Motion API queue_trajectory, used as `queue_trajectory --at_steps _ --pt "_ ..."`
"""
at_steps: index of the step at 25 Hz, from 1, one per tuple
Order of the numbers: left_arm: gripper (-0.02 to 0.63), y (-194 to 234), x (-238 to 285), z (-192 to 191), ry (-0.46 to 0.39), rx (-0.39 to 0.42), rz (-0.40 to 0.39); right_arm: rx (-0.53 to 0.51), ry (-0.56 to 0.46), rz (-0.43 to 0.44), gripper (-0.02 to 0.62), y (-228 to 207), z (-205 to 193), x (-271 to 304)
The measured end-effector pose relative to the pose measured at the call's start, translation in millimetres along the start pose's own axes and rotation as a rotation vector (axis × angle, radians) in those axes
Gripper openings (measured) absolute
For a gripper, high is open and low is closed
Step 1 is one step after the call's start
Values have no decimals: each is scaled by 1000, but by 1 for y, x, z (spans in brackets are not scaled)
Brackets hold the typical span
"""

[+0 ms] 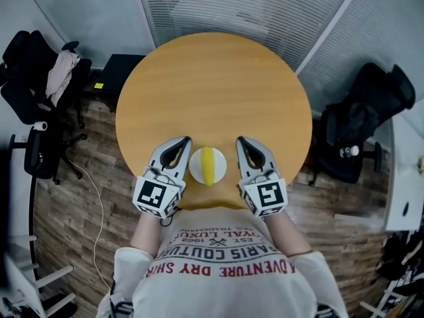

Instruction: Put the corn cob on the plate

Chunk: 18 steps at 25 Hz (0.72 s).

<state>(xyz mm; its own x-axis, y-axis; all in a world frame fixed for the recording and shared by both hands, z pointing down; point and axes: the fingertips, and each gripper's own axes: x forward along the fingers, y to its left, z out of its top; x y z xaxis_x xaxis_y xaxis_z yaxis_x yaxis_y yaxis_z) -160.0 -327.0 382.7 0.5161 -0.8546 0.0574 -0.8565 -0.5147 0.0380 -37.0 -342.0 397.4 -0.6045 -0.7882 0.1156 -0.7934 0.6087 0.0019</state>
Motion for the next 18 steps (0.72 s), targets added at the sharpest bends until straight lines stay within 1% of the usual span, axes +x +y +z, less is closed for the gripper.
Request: queue_trajectory --at_steps 9,18 --pt "32 -1 -4 0 1 -1 17 2 -2 8 28 4 -1 0" --pt "32 3 -7 1 -7 0 13 0 6 6 28 10 -1 4"
